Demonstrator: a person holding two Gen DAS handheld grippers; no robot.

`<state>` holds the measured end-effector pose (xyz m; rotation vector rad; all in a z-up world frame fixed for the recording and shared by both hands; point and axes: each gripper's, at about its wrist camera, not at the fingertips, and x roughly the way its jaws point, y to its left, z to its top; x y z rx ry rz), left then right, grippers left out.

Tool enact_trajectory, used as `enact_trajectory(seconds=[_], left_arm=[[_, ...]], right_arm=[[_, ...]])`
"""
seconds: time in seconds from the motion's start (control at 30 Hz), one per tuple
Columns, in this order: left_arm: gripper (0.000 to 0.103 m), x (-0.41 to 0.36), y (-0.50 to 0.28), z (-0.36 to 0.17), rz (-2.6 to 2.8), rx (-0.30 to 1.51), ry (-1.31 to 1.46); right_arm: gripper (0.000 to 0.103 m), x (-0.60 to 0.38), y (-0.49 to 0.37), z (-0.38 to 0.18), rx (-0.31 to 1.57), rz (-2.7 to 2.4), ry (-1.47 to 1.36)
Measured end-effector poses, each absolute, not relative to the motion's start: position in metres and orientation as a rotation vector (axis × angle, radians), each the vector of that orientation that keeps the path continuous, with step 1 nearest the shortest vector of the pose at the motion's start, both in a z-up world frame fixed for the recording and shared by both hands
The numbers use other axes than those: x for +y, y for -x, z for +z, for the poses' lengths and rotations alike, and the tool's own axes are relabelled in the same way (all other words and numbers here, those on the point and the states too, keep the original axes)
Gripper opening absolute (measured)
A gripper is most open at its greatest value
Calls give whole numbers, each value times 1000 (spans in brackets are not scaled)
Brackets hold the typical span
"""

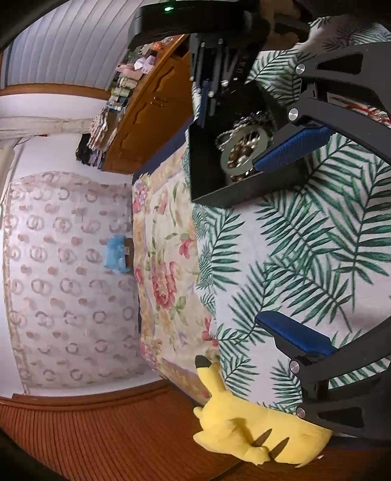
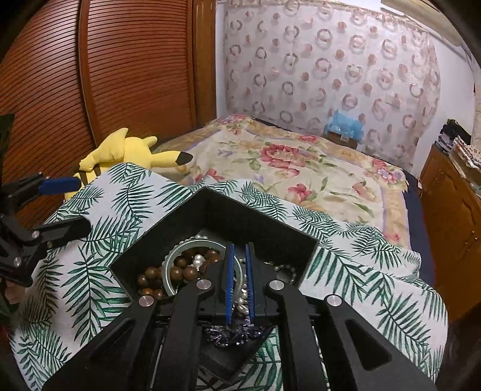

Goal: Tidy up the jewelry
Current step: 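Open both grippers over the black box and move back to the pile, then grasp the red bracelet with the left gripper while the right grasps the green chain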

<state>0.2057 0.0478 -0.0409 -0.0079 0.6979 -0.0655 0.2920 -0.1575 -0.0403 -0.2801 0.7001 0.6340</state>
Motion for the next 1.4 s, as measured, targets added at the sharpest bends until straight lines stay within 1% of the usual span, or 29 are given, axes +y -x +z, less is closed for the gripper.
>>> enact_trajectory(seconds=[0.27, 0.33, 0.37, 0.4, 0.67, 0.97, 1.1, 1.4], left_arm=[[90, 38, -177, -44, -114, 704, -13], [90, 35, -171, -48, -124, 716, -17], [90, 34, -169, -50, -130, 724, -16], [90, 31, -166, -54, -138, 735, -16], [90, 6, -144, -73, -217, 780, -38], [90, -11, -129, -80, -275, 787, -59], [88, -11, -119, -83, -275, 800, -64], [88, -7, -97, -87, -273, 813, -43]], right_arm=[[9, -198, -254, -31, 679, 599, 240], [17, -210, -241, -32, 683, 594, 226], [28, -215, -236, -34, 689, 592, 220], [33, -220, -231, -36, 694, 591, 215], [33, -239, -199, -61, 761, 598, 228], [33, -230, -184, -90, 836, 666, 221], [33, -229, -180, -94, 851, 664, 224], [33, -222, -173, -96, 885, 691, 281]])
